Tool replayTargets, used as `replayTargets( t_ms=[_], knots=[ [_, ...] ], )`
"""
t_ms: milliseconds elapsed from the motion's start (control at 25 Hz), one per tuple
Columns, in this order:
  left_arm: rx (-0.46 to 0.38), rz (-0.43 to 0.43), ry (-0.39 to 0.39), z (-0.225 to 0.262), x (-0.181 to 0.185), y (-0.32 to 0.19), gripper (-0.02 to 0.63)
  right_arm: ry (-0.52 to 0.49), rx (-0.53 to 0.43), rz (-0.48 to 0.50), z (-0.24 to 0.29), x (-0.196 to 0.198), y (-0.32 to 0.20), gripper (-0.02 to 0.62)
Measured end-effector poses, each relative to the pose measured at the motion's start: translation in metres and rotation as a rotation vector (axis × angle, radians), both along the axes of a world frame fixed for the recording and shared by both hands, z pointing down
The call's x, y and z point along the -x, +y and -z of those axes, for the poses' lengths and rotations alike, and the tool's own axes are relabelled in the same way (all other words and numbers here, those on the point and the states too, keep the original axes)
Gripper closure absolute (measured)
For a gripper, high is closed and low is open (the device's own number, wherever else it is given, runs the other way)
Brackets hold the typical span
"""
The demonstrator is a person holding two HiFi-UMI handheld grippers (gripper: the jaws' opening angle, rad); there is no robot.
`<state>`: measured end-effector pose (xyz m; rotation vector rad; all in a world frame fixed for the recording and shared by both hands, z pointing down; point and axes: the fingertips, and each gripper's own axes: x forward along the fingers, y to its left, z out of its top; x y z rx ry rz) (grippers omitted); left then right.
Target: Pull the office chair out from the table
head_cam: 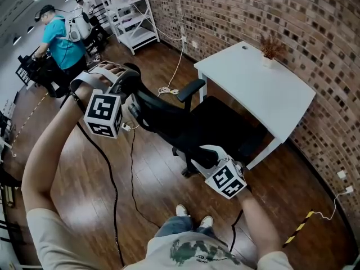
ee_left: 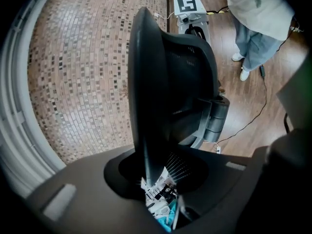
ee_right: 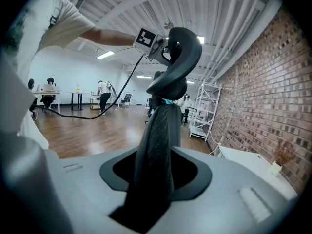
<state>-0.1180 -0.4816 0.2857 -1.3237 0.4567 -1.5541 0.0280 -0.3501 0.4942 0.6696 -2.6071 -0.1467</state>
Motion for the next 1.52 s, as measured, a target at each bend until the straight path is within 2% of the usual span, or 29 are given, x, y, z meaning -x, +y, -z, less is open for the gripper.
replayTargets(
  t_ms=[400, 840, 1200, 1520],
  knots=[
    [-0.002, 0.002, 0.009, -0.007, 0.063, 0.071, 0.497, 0.006, -0.005, 0.020, -0.005, 0.060, 0.069, 0.433],
    [-0.054, -0.092, 0.036, -0.007, 0.152, 0.132, 0.497, 0.000, -0.008, -0.033, -0.009, 0.160, 0.138, 0.431],
    [-0.069, -0.046, 0.032, -0.008, 0.209, 0.175, 0.495, 0.001, -0.004, -0.052, -0.011, 0.215, 0.183, 0.431],
    [-0.038, 0.038, 0.025, -0.010, 0.256, 0.214, 0.494, 0.002, 0.005, -0.032, -0.011, 0.258, 0.222, 0.431]
  ],
)
